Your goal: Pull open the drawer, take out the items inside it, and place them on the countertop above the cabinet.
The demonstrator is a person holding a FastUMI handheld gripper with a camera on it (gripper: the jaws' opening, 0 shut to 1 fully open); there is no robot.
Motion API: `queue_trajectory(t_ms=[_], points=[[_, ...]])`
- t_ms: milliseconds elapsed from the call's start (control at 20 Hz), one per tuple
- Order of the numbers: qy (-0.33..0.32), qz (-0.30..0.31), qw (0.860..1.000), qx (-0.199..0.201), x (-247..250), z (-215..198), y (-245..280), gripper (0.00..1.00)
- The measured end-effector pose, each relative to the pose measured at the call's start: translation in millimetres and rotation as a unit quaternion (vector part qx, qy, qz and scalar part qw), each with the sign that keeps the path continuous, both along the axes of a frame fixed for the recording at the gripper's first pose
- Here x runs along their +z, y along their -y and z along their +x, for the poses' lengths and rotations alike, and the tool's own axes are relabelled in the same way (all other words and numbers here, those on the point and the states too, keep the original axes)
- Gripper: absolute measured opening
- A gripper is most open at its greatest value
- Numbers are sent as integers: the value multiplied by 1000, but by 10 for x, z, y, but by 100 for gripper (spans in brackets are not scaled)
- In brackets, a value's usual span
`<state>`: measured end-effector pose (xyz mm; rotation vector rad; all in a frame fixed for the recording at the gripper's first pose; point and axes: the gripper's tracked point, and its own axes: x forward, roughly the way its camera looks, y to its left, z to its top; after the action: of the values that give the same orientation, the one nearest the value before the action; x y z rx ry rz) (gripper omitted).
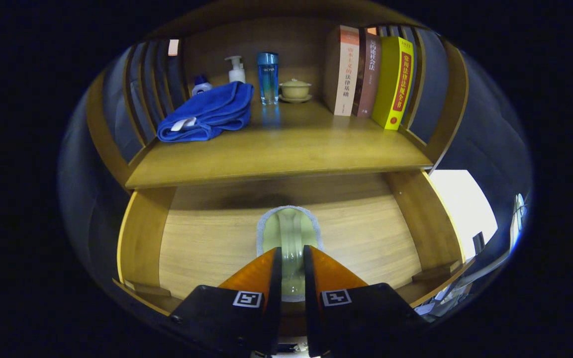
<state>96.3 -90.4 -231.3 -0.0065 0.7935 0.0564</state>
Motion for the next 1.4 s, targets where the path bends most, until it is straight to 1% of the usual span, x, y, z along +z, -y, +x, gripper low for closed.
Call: queue_trajectory(t_ms=[100,200,350,650,850,1050,1400], points=[[4,2,1000,4,110,-15,-4,26],[11,6,1000,0,241,3,16,26],[25,5,1000,7,488,39,-1,26],[52,2,999,15,872,312,-97,26],[60,4,998,11,962,570,-161,26],[58,0,998,4,933,885,-179,26],[58,-32,998,8,820,1455,-163,26]])
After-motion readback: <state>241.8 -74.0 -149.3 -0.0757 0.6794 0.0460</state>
